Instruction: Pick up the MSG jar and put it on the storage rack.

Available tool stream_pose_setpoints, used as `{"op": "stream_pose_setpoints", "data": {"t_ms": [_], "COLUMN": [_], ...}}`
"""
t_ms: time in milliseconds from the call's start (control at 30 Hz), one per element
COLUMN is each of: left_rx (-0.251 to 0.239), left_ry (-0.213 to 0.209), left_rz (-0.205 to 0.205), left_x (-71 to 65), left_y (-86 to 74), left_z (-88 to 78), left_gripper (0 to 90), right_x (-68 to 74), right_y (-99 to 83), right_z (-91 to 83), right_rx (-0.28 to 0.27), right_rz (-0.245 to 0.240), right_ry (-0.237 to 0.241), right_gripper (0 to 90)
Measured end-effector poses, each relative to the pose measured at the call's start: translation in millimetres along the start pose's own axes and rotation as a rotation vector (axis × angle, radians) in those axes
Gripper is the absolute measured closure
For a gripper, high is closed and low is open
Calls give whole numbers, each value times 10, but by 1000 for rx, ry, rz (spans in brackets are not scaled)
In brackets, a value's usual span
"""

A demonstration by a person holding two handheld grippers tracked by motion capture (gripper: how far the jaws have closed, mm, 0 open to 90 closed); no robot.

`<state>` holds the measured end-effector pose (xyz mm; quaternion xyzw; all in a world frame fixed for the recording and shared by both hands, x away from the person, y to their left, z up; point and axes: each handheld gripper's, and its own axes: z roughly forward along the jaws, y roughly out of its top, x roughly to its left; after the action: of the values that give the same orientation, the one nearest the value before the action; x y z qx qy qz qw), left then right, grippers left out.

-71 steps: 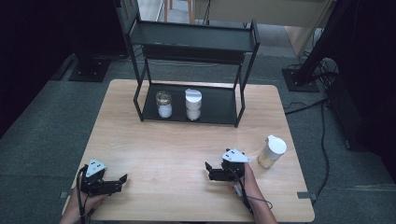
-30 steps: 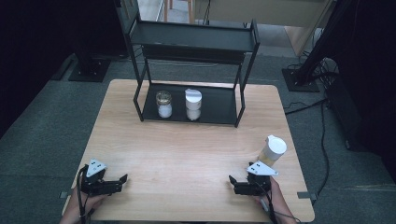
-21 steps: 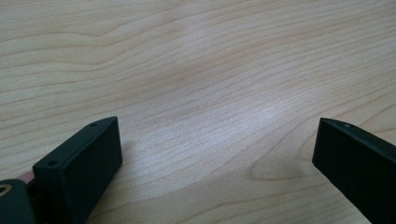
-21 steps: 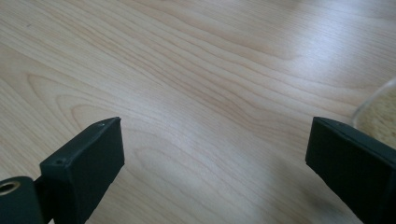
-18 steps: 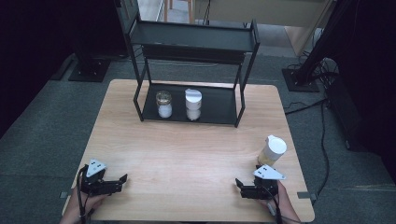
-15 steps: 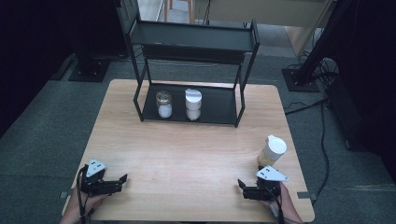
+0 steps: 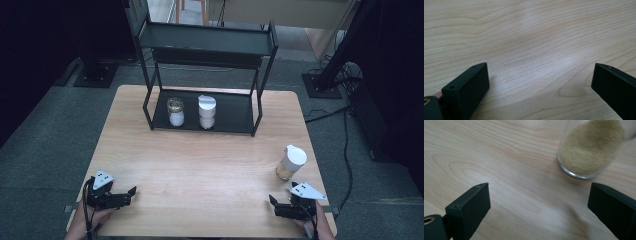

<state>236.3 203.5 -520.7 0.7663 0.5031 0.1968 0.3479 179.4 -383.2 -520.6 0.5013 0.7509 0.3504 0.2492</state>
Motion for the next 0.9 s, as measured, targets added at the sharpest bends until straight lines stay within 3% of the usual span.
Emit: {"op": "stream_pose_setpoints", "data": {"t_ms": [400, 900], "left_rx": [2, 3], "left_ry": [4, 8], "left_rz": [1, 2], "left_x": [-4, -8], "left_y": [1, 1], "left_z": [1, 2], "left_gripper": [17, 17], "right_x": [-246, -413], "right_y": [-140, -256], "right_z": [-168, -304], "right_rx": [10, 21], "right_rz": [47, 106], "right_ry": [-56, -100], "right_gripper": [41, 41]}}
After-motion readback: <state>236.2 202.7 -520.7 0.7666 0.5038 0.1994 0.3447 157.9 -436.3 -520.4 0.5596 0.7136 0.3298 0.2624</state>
